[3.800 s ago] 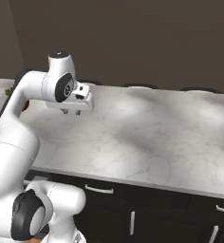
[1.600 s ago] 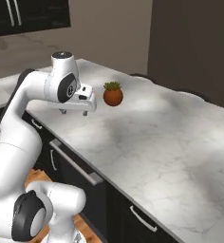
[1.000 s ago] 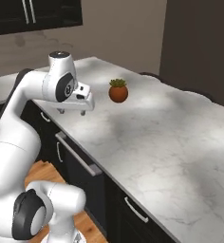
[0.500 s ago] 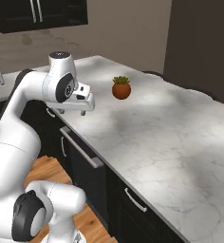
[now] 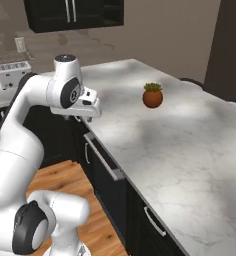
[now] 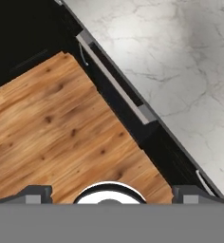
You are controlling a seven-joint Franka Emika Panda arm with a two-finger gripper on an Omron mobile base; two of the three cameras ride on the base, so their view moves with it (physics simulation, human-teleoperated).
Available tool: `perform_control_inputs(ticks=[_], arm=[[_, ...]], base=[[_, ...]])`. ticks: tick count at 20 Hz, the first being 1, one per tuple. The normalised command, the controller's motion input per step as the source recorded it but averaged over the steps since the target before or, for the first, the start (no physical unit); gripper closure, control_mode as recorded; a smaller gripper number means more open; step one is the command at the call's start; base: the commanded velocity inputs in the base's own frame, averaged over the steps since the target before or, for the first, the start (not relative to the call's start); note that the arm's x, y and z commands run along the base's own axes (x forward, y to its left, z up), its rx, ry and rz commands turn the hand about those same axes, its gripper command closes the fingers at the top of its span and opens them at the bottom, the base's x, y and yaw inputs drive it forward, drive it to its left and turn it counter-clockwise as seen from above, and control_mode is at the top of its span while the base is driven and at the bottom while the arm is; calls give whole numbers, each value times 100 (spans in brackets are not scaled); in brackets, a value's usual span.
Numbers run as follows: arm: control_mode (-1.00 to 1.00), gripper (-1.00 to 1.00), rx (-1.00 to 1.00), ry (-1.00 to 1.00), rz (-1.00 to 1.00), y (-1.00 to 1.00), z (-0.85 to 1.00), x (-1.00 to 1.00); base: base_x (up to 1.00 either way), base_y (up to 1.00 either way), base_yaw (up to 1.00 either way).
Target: Open the dishwasher door and pull out the top rack.
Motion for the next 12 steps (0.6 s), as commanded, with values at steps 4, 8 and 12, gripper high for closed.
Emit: perform_control_inputs(ticks=[4,8,12], arm=[[100,-100,0,0,0,0,0,0],[100,-100,0,0,0,0,0,0],[100,-100,0,0,0,0,0,0]], base=[[0,-24,15],[0,-21,9],[3,-25,4]])
